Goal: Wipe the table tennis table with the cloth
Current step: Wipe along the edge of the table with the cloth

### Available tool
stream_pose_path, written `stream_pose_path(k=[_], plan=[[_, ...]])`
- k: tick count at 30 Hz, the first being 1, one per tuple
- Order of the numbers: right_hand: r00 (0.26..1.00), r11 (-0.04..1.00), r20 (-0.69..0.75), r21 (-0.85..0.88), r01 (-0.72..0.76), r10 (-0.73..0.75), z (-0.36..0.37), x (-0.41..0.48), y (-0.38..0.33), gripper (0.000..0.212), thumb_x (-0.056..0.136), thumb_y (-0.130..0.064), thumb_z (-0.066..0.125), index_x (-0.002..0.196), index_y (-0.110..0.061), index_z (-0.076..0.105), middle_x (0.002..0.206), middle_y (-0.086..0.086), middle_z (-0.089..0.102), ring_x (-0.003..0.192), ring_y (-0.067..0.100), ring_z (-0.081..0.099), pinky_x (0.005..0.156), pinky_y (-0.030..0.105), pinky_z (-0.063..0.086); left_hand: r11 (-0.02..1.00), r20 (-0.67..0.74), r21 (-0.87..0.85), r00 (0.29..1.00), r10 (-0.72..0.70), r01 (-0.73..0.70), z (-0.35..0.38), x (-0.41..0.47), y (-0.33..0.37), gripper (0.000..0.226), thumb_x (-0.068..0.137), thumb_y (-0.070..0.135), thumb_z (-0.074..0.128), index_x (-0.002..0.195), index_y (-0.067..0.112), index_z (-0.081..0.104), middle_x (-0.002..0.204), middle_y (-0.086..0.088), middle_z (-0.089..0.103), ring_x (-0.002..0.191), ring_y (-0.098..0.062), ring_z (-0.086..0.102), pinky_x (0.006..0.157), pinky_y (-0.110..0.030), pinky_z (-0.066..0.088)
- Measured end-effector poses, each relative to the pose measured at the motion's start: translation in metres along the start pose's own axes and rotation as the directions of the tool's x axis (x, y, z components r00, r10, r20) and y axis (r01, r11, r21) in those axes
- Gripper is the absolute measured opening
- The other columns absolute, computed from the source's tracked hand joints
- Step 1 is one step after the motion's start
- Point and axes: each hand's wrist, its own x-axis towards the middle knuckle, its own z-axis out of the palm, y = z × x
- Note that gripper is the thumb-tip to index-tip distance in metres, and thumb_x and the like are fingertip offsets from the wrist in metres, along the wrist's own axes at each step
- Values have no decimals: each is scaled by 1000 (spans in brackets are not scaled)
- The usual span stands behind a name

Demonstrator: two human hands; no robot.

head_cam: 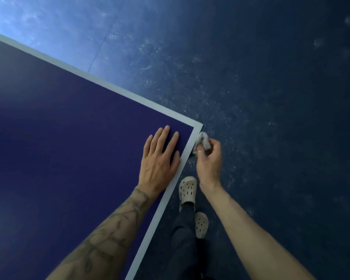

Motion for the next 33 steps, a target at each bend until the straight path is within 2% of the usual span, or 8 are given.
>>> stream_pose_path(k=[3, 6, 11, 15, 20, 25, 29, 33], plan=[[999, 997, 9, -64, 37, -37, -7, 35, -19, 21, 101, -6, 61, 111, -24, 58, 103, -2, 66, 83, 3, 62, 78, 32, 55, 984, -54, -33, 983, -176, 175, 5, 47, 10, 50, 107, 26, 54, 154, 12, 48, 165, -13, 37, 155, -29, 33, 127, -50, 24], [994, 982, 94, -172, 72, -57, -20, 42, -17, 21, 102, -8, 64, 110, -27, 60, 106, -4, 67, 91, 7, 64, 80, 27, 55, 924, -84, -98, 922, -378, 370, 6, 75, 9, 50, 108, 27, 53, 155, 11, 45, 167, -11, 35, 155, -29, 30, 129, -48, 19], [986, 962, 148, -249, 113, -78, -28, 71, -27, 17, 103, -10, 66, 117, -17, 63, 111, -3, 68, 101, 12, 67, 82, 21, 56, 816, -135, -147, 806, -576, 559, 3, 87, -7, 57, 107, 31, 54, 157, 9, 38, 167, -10, 32, 157, -26, 26, 131, -46, 14], [945, 907, 306, -357, 223, -113, -33, 100, -44, 17, 102, -9, 68, 116, -18, 64, 107, -8, 70, 97, 6, 67, 81, 21, 55, 719, -192, -156, 693, -695, 677, 2, 98, -18, 57, 107, 33, 54, 156, 9, 38, 167, -10, 31, 156, -26, 26, 130, -47, 14], [729, 819, 684, -398, 414, -36, -10, 145, -74, 14, 102, -12, 69, 108, -24, 68, 102, -14, 72, 97, 6, 68, 82, 18, 54, 588, -259, -129, 546, -797, 798, 7, 116, -17, 56, 107, 34, 49, 156, 9, 39, 167, -9, 31, 157, -25, 26, 131, -46, 13], [514, 779, 856, -353, 518, 46, 0, 169, -95, 21, 100, -14, 72, 114, -30, 68, 108, -19, 71, 105, 0, 66, 87, 11, 49, 548, -297, -92, 502, -812, 831, 10, 123, -14, 55, 106, 33, 45, 156, 13, 40, 166, -8, 33, 156, -24, 26, 130, -47, 16], [416, 802, 902, -334, 495, 119, -15, 177, -102, 23, 100, -18, 72, 116, -35, 67, 114, -20, 70, 111, 6, 67, 92, 17, 54, 542, -325, -73, 493, -807, 837, 11, 124, -15, 53, 105, 30, 48, 154, 12, 44, 165, -8, 36, 155, -25, 29, 127, -50, 22], [392, 789, 914, -314, 528, 101, 40, 179, -109, 18, 102, -12, 70, 117, -23, 69, 113, -7, 71, 104, 5, 67, 86, 15, 53, 543, -321, -54, 501, -804, 838, 11, 124, -15, 54, 104, 30, 48, 155, 13, 45, 165, -8, 36, 155, -27, 31, 126, -51, 24]])
